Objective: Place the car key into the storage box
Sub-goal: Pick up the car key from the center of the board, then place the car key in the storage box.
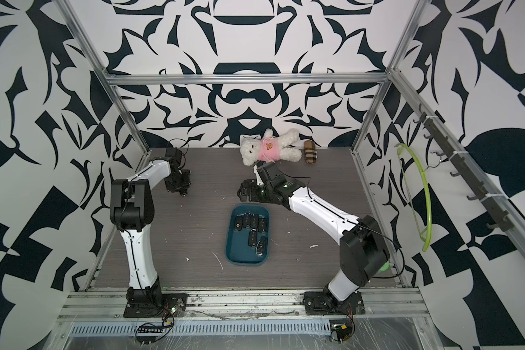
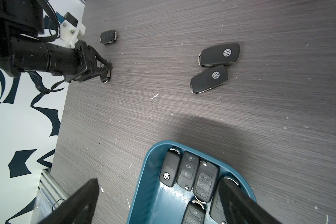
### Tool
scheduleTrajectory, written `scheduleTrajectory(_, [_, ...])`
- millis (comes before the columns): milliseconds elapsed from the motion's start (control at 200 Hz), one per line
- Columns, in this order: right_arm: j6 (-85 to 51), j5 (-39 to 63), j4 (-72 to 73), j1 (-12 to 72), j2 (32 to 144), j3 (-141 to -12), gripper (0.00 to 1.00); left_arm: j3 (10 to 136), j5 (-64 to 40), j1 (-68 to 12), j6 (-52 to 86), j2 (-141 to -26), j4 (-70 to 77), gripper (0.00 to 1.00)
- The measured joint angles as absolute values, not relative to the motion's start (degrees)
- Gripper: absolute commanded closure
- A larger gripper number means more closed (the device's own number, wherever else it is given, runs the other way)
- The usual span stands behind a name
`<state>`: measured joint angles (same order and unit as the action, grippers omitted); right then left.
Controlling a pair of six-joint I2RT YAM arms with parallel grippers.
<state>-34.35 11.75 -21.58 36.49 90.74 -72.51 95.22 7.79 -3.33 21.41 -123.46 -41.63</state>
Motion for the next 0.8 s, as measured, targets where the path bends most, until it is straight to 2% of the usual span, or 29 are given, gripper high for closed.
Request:
scheduleTrajectory(285, [-34.28,11.51,-21.76,36.53,86.39,-68.03,0.01,84.01,7.55,-10.37,24.32,-107.94,-41.85,0.63])
scheduleTrajectory(535, [-33.95,11.03,-22.96,36.53,80.47,-63.02,0.01,76.42,8.12,-21.56,30.15,-96.14,-42.28,0.63])
scheduleTrajectory(800, [-33.19,9.06,-25.23,36.53,71.22,-56.05,0.01,70.41,10.26,-34.81,38.79,-88.99,-42.76,0.63])
